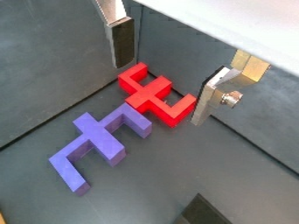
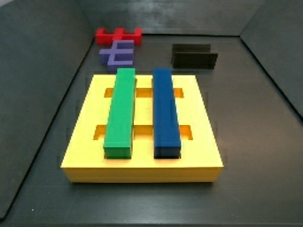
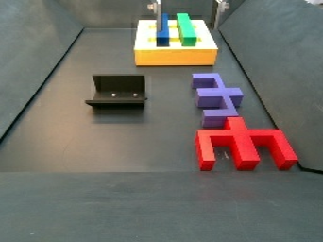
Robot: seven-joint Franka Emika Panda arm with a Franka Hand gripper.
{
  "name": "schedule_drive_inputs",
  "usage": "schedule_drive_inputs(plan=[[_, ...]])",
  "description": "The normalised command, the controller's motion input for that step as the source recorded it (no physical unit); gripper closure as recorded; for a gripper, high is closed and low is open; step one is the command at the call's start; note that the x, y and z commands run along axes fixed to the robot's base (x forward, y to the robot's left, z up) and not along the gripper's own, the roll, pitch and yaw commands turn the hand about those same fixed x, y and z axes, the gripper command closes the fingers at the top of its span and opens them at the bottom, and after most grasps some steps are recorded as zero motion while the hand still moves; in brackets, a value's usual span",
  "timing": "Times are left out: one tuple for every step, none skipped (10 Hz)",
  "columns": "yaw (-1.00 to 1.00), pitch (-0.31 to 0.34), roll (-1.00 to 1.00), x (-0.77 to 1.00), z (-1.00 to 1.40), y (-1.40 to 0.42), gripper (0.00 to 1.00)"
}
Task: Pick up the purple object. Move up. Place the purple object on the fixture. Regrasp the purple object. Move to above the board. Insert the purple object.
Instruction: Pick up the purple object.
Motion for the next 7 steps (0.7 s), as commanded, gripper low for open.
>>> schedule_drive_inputs(plan=[[0.00,0.000,0.00,0.00,0.00,0.03,0.00],[0.00,0.000,0.00,0.00,-0.01,0.14,0.00],[-0.03,0.000,0.00,-0.04,-0.07,0.07,0.00],[-0.11,-0.061,-0.06,-0.17,-0.17,-0.07,0.00],[-0.40,-0.116,-0.09,-0.39,-0.16,-0.11,0.00],[-0.47,-0.143,-0.11,-0.71,-0.13,0.01,0.00],[-0.57,-0.116,-0.19,-0.66,-0.25,0.05,0.00]])
